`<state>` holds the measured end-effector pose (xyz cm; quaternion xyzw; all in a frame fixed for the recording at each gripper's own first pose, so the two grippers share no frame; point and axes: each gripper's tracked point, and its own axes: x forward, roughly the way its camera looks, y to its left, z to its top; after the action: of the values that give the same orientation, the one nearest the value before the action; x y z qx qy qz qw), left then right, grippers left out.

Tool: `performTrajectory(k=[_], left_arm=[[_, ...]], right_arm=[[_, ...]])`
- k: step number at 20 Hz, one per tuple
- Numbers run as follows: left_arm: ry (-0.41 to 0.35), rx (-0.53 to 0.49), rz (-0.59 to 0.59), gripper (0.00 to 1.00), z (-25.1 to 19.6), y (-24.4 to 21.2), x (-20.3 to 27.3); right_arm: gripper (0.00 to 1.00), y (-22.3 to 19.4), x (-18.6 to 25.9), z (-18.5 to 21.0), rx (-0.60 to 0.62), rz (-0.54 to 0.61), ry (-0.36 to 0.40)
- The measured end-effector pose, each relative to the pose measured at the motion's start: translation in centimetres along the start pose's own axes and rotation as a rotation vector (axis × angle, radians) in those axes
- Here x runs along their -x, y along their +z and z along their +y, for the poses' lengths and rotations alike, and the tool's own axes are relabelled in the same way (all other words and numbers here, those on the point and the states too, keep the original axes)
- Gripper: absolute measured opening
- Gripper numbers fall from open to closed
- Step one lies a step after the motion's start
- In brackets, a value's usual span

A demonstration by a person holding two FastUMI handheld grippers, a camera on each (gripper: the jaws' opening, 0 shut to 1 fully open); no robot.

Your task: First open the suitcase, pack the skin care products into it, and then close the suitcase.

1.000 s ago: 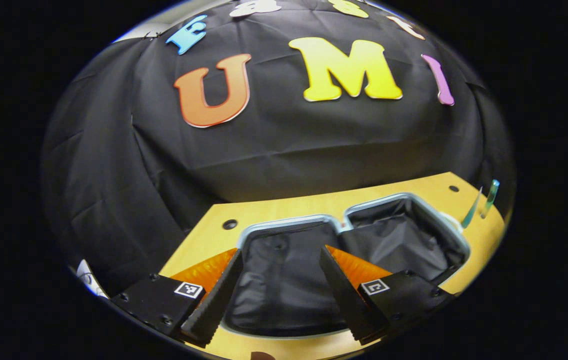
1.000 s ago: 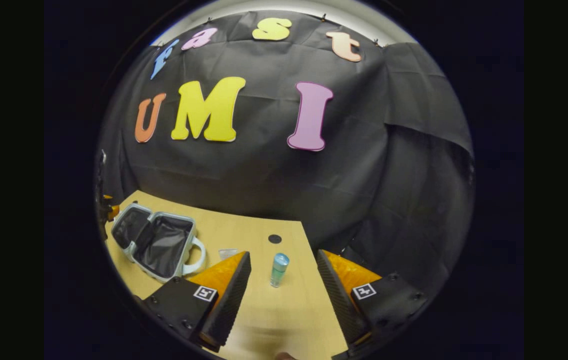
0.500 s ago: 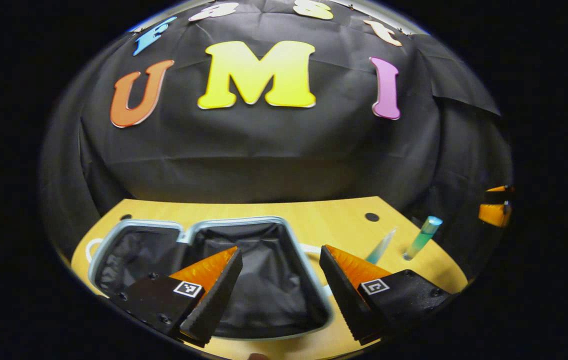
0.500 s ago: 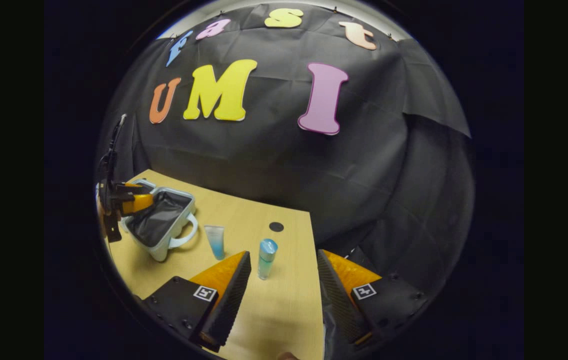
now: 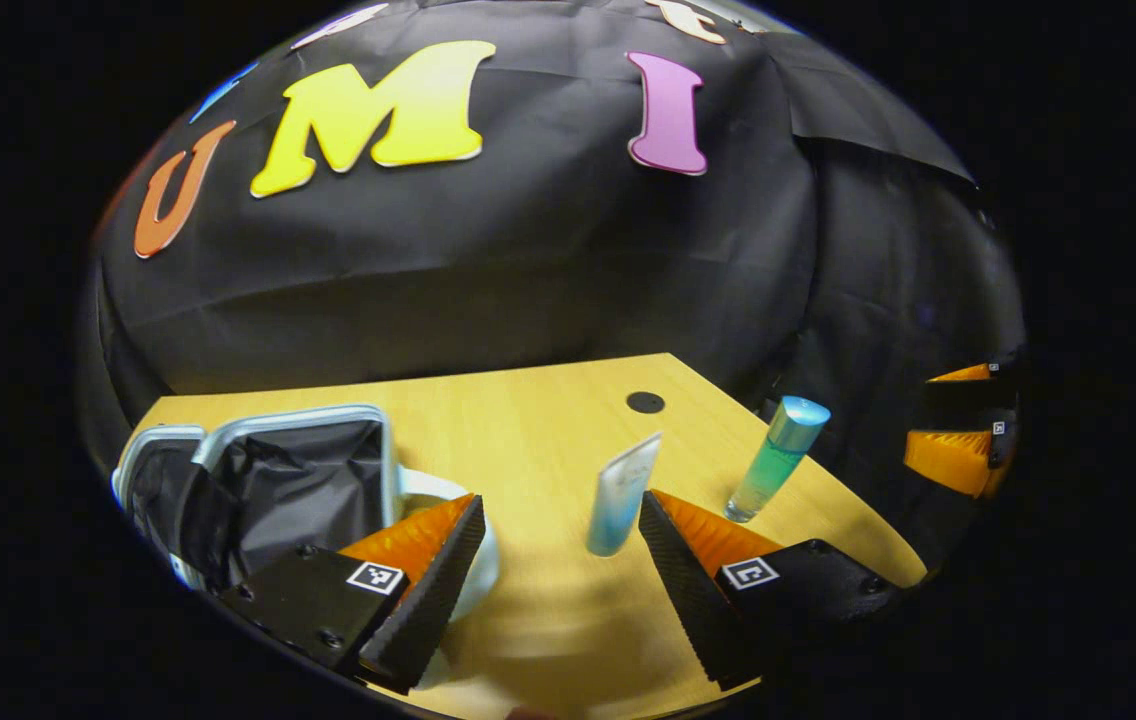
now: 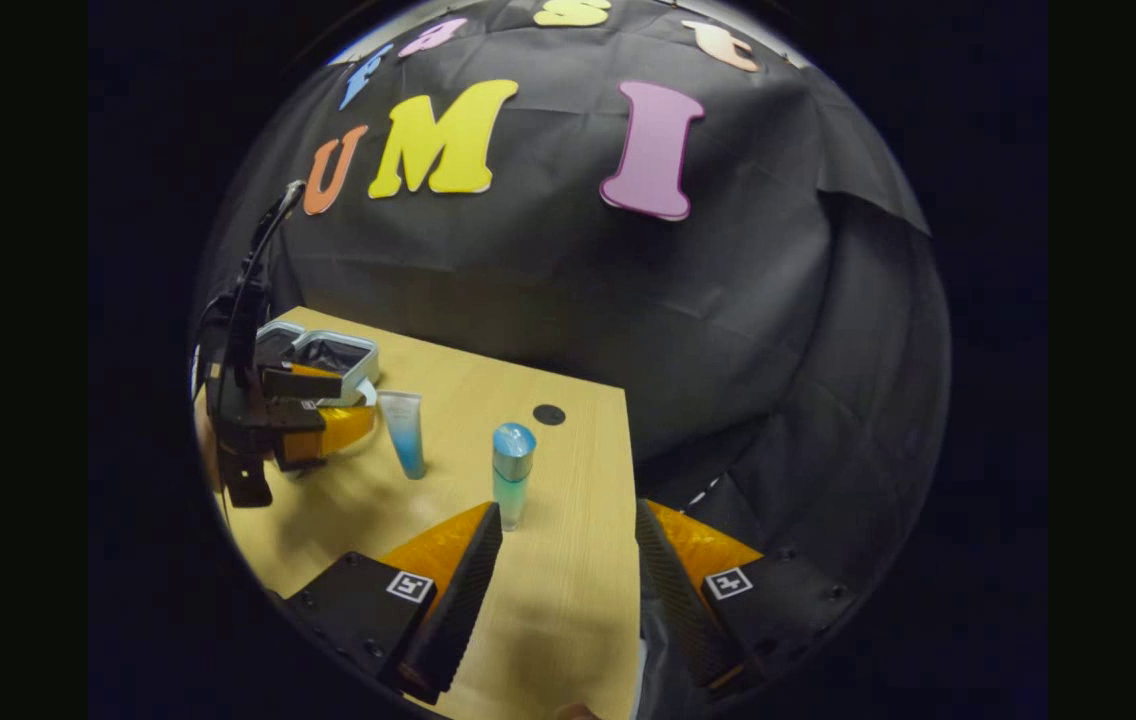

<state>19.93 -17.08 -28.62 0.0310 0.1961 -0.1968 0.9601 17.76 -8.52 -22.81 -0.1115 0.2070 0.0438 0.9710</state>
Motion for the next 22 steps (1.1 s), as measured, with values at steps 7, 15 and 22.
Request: performTrajectory(k=[7, 15, 22], left_arm=[[-0.035, 0.001, 0.043, 0.86, -2.0, -2.3, -6.0], [-0.047, -0.001, 0.036, 0.49, -1.9, -3.1, -7.8], [-0.033, 0.011, 0.021, 0.45, -2.1, -3.0, -8.0]], right_arm=[[0.80, -1.8, -3.6, 0.0, -0.029, 0.064, -0.006], [0.80, -1.8, -8.0, 2.6, -0.082, 0.068, 0.052], [0.81, -3.8, -12.5, 4.7, -0.142, 0.104, 0.096]])
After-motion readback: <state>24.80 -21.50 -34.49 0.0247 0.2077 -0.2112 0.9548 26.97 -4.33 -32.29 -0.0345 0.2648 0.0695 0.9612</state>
